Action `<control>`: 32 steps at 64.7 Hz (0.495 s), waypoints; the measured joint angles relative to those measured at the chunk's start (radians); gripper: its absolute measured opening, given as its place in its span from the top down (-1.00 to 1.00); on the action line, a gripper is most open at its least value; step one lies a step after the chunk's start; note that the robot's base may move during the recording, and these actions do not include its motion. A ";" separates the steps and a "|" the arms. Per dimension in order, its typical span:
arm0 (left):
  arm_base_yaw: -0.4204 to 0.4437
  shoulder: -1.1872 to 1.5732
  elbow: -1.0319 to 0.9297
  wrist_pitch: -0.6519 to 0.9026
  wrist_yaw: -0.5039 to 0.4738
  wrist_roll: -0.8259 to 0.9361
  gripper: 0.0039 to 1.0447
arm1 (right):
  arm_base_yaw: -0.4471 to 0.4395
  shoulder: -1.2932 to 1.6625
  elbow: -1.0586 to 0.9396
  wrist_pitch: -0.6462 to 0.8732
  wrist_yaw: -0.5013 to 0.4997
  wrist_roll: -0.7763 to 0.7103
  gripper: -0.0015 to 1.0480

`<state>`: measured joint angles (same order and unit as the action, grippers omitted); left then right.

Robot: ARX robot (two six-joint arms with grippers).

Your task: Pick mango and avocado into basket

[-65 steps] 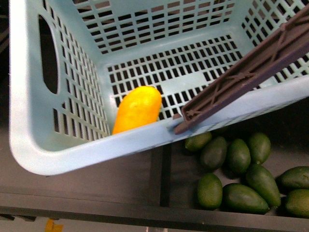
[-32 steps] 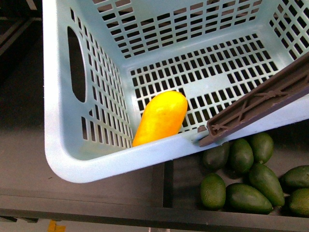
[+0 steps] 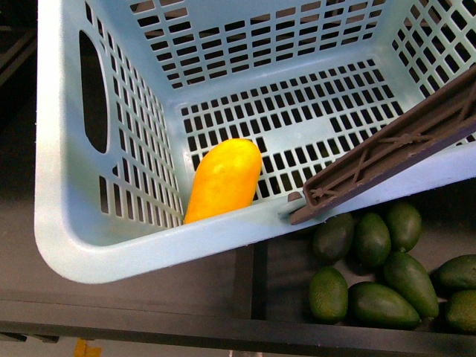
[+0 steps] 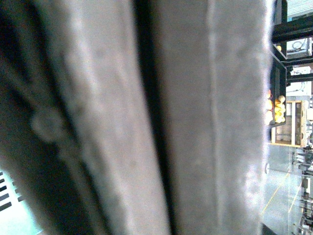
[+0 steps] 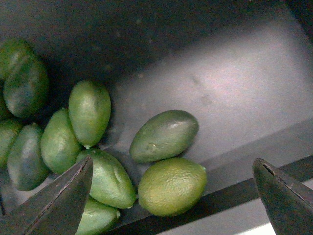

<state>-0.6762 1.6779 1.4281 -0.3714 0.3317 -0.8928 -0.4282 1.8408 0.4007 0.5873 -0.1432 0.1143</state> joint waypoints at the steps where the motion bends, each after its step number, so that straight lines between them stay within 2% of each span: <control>1: 0.000 0.000 0.000 0.000 0.000 0.001 0.54 | 0.006 0.020 0.007 0.005 0.000 0.000 -0.83; 12: 0.000 0.000 0.000 0.000 0.002 0.001 0.54 | 0.093 0.271 0.129 0.037 -0.011 0.019 -0.83; 32: -0.001 0.000 0.000 0.000 0.000 0.002 0.54 | 0.185 0.452 0.311 0.018 -0.016 0.083 -0.83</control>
<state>-0.6769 1.6779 1.4281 -0.3714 0.3321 -0.8913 -0.2436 2.2932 0.7116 0.6052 -0.1589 0.1970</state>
